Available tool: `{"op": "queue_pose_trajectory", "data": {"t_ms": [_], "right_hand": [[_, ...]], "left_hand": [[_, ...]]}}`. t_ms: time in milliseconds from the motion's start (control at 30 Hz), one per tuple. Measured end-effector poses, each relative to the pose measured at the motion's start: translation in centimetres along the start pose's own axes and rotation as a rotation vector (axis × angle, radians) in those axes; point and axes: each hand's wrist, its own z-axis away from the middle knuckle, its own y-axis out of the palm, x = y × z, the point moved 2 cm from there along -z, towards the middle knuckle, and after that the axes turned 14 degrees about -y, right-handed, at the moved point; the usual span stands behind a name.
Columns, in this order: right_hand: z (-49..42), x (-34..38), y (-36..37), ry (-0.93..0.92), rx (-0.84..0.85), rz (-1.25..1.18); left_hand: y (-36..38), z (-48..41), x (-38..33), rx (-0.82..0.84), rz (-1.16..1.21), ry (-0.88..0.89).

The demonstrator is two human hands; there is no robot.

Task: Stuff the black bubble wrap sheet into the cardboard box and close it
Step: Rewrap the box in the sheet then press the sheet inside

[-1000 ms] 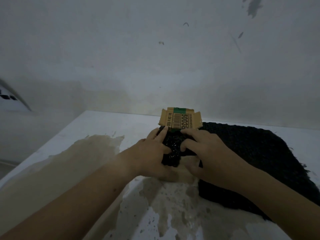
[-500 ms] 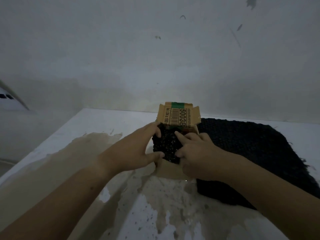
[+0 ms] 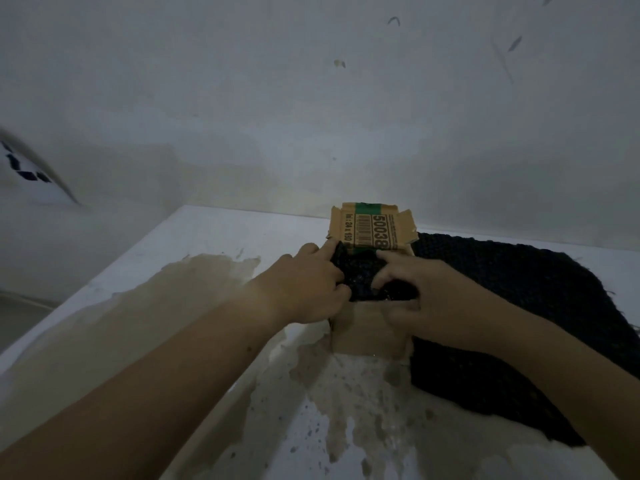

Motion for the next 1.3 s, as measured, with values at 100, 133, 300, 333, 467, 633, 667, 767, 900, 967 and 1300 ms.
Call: {"op": "queue_pose_trajectory", "data": {"t_ms": [100,133,300,333,467,633,667,767,900,967,1300], "right_hand": [[-0.1,-0.4,-1.1,0.009,-0.108,0.093],[-0.2,-0.6,-1.2,0.034,-0.098,0.146],[-0.9,-1.3,-1.1,0.156,-0.039,0.125],[-1.2,-1.3,-1.2,0.170,-0.047,0.091],[-2.7,-1.2,-1.9,0.238,0.092,0.019],[-5.1,-0.2,-2.4,0.323,0.295,0.152],[-5.6,0.1,-2.3,0.338,0.329,0.193],[-7.0,0.9,-1.3,0.340,0.401,0.355],[-7.7,0.5,-0.1,0.349,0.397,0.543],[-7.4,-0.3,0.0,0.344,0.366,0.521],[-6.6,-2.9,0.3,0.327,0.342,0.351]], "left_hand": [[0.0,0.1,-0.7,-0.026,-0.076,-0.031],[-0.1,0.2,-0.9,-0.057,-0.073,-0.026],[0.1,0.3,0.5,-0.264,0.308,0.044],[0.3,0.1,1.1,-0.226,0.383,0.013],[0.9,-0.7,2.5,0.030,0.506,-0.081],[0.1,-2.0,2.4,0.141,0.403,-0.097],[-0.1,-2.4,2.2,0.168,0.378,-0.107],[-0.9,-3.2,1.3,0.254,0.294,-0.118],[-1.3,-4.3,-0.1,0.302,0.033,-0.110],[-1.2,-5.1,-0.8,0.319,-0.082,-0.126],[-0.8,-5.3,-1.9,0.360,-0.013,-0.179]]}}
